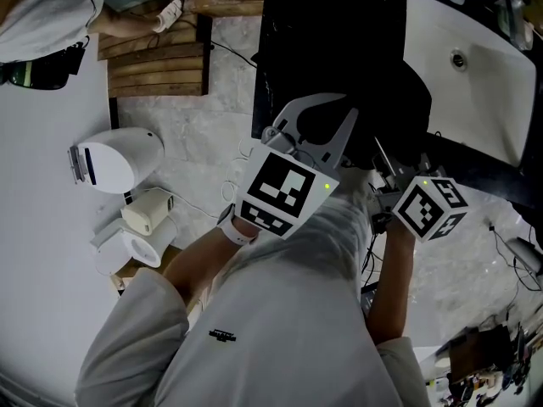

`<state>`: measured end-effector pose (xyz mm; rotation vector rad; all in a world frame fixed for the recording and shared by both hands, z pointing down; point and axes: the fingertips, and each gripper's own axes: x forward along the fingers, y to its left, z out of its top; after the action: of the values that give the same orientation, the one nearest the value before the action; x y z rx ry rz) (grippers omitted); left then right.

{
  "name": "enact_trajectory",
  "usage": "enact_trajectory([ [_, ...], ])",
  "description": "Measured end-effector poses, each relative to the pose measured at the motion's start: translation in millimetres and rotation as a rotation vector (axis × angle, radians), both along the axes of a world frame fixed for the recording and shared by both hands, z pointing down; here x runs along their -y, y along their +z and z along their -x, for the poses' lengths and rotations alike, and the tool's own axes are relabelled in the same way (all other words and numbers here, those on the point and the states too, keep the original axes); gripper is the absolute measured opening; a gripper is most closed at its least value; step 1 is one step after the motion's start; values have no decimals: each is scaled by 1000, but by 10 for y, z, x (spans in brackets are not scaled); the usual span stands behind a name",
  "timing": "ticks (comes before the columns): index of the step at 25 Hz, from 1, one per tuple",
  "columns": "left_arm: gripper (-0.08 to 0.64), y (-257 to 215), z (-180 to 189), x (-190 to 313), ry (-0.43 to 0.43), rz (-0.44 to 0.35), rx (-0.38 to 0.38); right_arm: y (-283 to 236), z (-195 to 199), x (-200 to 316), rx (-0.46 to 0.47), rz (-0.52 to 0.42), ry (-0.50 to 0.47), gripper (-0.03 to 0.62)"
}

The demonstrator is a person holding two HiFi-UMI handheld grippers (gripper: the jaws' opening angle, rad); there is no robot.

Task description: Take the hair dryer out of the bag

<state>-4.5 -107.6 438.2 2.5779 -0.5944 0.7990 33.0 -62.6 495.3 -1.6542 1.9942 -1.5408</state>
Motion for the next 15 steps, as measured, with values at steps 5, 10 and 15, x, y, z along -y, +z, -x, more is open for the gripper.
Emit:
enact_trajectory([
  [5, 23, 8, 11, 17, 8, -15, 18, -137, -10, -63, -42, 0, 10, 212],
  [10, 24, -26, 45, -2, 14, -31, 26, -298, -40, -96, -396, -1, -41, 209],
  [15, 25, -150, 3, -66, 55, -54, -2, -400, -5, -65, -523, -11, -101, 207],
])
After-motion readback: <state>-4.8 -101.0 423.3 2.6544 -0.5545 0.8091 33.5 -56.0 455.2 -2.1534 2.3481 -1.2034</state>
